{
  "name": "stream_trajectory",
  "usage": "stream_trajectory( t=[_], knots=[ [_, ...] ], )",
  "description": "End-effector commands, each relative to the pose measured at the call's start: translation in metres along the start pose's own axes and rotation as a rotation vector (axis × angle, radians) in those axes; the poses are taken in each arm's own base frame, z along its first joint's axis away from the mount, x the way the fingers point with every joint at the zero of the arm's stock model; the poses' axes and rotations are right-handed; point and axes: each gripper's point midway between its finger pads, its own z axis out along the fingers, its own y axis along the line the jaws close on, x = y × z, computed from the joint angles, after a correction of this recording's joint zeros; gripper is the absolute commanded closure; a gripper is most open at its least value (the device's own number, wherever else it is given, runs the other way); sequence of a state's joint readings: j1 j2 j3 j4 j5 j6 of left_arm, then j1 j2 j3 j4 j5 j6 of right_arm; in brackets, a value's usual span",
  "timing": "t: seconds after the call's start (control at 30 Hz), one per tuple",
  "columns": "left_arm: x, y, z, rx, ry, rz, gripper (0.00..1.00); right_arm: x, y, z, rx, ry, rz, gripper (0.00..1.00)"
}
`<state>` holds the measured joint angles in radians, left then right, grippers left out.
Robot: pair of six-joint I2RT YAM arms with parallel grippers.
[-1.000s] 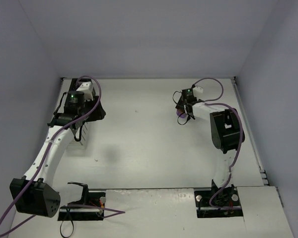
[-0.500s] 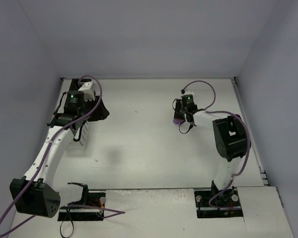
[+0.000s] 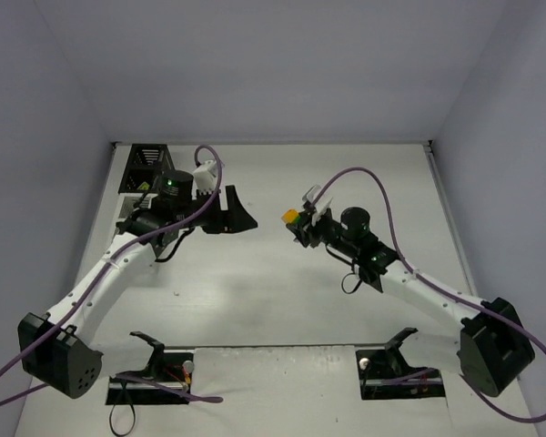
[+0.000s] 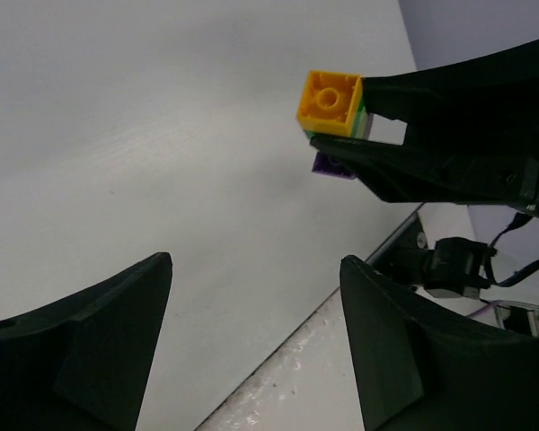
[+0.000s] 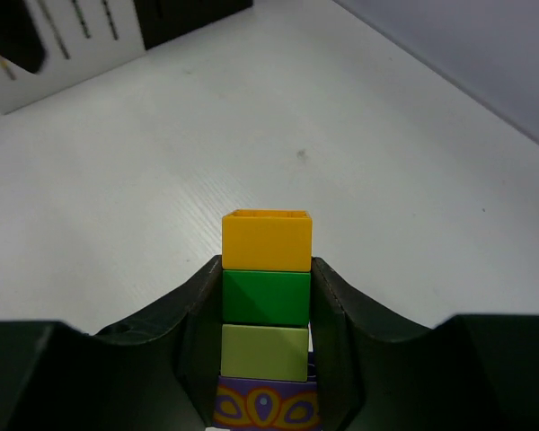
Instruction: Sort the legos into containers by color
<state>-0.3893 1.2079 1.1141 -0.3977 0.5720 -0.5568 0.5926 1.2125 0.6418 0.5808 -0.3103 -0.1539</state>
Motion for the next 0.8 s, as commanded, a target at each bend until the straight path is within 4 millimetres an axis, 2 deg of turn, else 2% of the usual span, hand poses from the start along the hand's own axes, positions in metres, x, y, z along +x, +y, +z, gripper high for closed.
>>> stream_trajectory(
  t=[0.0, 0.03, 0.07, 0.27, 0.37, 0.47, 0.57, 0.73, 0.77],
  knots=[
    [-0.015, -0.046, -0.004, 0.142, -0.06, -0.012, 0.3, -0.048, 0.03, -0.011, -0.133, -0.183, -0.123, 1.0],
    [-0.015, -0.052, -0.002, 0.157, -0.059, -0.017, 0.3, -0.051, 0.036, -0.017, -0.152, -0.199, -0.132, 1.0],
    [-0.015, -0.066, -0.001, 0.192, -0.062, -0.017, 0.3, -0.054, 0.038, -0.02, -0.156, -0.209, -0.138, 1.0],
    [-0.007, -0.09, 0.02, 0.205, -0.023, -0.001, 0.3, -0.061, 0.051, -0.031, -0.207, -0.249, -0.159, 1.0],
    [-0.004, -0.093, 0.033, 0.187, -0.009, 0.014, 0.3, -0.062, 0.057, -0.033, -0.235, -0.262, -0.162, 1.0],
    [-0.004, -0.1, 0.04, 0.182, -0.01, 0.042, 0.31, -0.059, 0.061, -0.033, -0.252, -0.262, -0.159, 1.0],
    [-0.007, -0.098, 0.047, 0.157, -0.027, 0.111, 0.32, -0.056, 0.066, -0.033, -0.278, -0.261, -0.151, 1.0],
    [-0.006, -0.093, 0.054, 0.147, -0.029, 0.17, 0.38, -0.056, 0.071, -0.035, -0.309, -0.27, -0.148, 1.0],
    [-0.004, -0.091, 0.055, 0.147, -0.025, 0.179, 0.44, -0.056, 0.071, -0.035, -0.31, -0.272, -0.147, 1.0]
  ],
)
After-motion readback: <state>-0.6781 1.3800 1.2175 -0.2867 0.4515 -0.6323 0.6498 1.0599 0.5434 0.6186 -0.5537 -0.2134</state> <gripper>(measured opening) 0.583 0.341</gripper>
